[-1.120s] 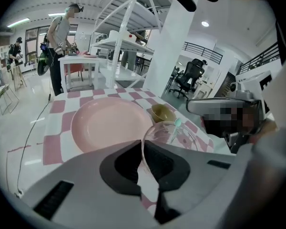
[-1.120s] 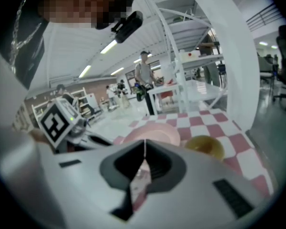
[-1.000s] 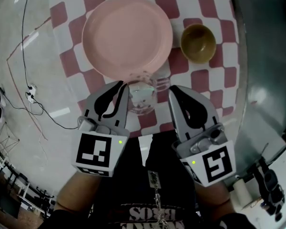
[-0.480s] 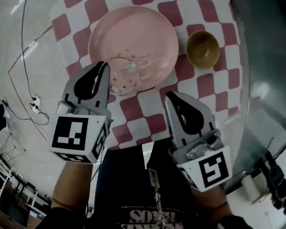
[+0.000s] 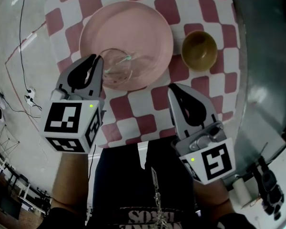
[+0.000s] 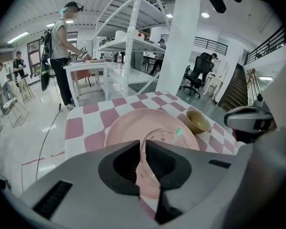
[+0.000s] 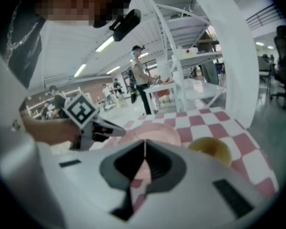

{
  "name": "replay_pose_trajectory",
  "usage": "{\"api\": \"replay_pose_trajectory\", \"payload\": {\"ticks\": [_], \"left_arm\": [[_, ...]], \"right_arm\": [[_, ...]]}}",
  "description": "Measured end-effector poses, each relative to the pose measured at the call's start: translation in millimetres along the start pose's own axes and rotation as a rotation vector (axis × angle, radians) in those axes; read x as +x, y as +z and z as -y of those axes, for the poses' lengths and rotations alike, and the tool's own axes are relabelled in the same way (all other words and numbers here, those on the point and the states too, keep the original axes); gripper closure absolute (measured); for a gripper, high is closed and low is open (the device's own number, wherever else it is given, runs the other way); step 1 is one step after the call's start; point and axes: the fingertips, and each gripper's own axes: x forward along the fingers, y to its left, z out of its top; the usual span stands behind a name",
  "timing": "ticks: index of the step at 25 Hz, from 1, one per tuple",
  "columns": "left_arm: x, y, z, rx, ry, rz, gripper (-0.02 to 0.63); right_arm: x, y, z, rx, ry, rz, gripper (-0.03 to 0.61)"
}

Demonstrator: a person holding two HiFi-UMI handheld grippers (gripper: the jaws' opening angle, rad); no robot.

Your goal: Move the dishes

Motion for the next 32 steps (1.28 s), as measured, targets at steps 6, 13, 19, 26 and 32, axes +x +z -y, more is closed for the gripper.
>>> {"api": "replay_pose_trajectory", "payload": {"ticks": [6,13,19,26,32], "left_arm": [[-11,15,-4,0.007,0.094,0.079,0.543],[-48,64,47,-0.017,0.064,0.279,0.555],[-22,59,143,0.032,-0.130,0.218,0.584],[19,7,162,-0.051,-0.122,0.055,0.584],[23,-2,166,-0.095,-0.117,-0.008,0.584]], "right_arm": [[-6,-5,14,-0.021,0.017,-0.007,0.543],[-18,-7,40,-0.048,0.005,-0.032,0.543],[-26,-3,91,-0.112,-0.077,-0.107,0.543],[-30,-32,157,-0.163,-0.198,-0.292,0.541],[-14,-45,187,-0.056,-0.183,-0.369,0.409]]}}
